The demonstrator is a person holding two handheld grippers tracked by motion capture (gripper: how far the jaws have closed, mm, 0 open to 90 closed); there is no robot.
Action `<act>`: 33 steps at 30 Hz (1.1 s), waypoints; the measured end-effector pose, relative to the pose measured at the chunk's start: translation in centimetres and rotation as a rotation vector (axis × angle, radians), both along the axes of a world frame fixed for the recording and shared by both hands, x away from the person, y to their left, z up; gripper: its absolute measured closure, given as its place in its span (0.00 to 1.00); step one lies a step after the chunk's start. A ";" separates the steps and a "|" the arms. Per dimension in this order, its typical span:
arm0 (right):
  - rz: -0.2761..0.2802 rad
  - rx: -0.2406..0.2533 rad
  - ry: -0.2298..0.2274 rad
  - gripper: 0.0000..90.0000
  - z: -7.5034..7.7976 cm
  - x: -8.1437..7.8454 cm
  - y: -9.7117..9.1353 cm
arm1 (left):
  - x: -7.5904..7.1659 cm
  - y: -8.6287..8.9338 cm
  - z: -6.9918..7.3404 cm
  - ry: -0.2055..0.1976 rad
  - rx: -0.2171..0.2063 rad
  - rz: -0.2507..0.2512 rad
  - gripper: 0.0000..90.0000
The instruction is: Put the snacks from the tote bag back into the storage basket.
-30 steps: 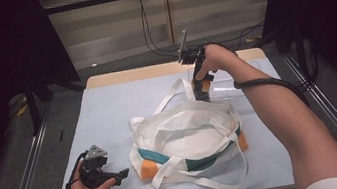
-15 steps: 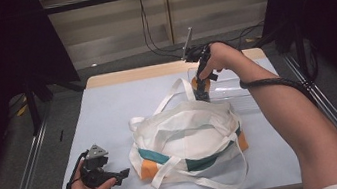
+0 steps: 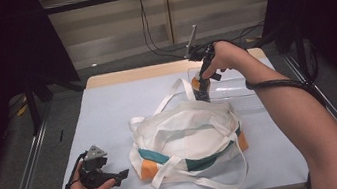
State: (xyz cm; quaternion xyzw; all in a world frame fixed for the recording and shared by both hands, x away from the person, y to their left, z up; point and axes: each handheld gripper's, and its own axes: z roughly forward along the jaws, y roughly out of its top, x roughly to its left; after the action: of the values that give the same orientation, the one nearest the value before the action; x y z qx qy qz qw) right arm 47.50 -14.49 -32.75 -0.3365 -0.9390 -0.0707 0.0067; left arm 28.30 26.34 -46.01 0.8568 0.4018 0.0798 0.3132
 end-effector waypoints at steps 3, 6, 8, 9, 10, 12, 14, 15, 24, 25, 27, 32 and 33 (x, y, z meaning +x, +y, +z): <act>0.004 0.003 -0.005 0.19 0.1 -0.2 -0.2 | 0.0 0.1 0.0 -0.004 0.002 0.001 0.06; -0.007 0.004 -0.004 0.19 0.4 -0.5 -0.3 | 0.0 0.1 0.0 -0.002 -0.002 0.001 0.06; 0.002 0.003 -0.010 0.19 0.6 -0.6 -0.4 | 0.0 0.0 -0.1 -0.021 -0.004 0.018 0.06; 0.005 0.006 -0.012 0.19 0.6 -0.8 -0.5 | 0.0 0.0 -0.1 -0.022 -0.002 0.018 0.06; 0.002 0.008 -0.010 0.19 0.7 -0.9 -0.5 | 0.0 0.0 -0.1 -0.021 -0.001 0.018 0.06; 0.012 0.010 -0.017 0.18 0.7 -1.1 -0.7 | -0.1 -0.1 -0.1 -0.019 -0.003 0.016 0.06; 0.006 0.010 -0.011 0.18 0.8 -1.3 -0.8 | 0.0 0.0 0.0 0.000 -0.001 0.000 0.06; 0.010 0.014 -0.015 0.18 0.8 -1.4 -0.9 | 0.0 0.0 0.0 -0.001 -0.002 0.000 0.06; 0.014 0.012 -0.013 0.18 1.0 -2.8 -1.3 | 0.1 0.0 0.0 0.000 -0.002 0.000 0.06; 0.015 0.008 -0.014 0.18 0.9 -3.0 -1.4 | 0.1 0.0 0.0 0.000 -0.002 0.000 0.06; 0.021 0.011 -0.011 0.18 0.9 -3.3 -1.4 | 0.1 0.0 0.0 -0.004 -0.004 -0.001 0.06; 0.028 0.000 -0.009 0.18 1.0 -3.8 -1.6 | -0.1 -0.3 0.0 -0.022 -0.001 0.012 0.06; 0.022 0.006 -0.012 0.18 1.0 -3.9 -1.6 | -0.1 -0.3 -0.1 -0.033 -0.009 0.017 0.06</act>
State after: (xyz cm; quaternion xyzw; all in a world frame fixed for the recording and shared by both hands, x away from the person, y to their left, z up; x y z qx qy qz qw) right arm 43.55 -16.08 -31.77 -0.3254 -0.9426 -0.0754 0.0026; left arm 28.23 26.01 -46.11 0.8503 0.4044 0.0948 0.3232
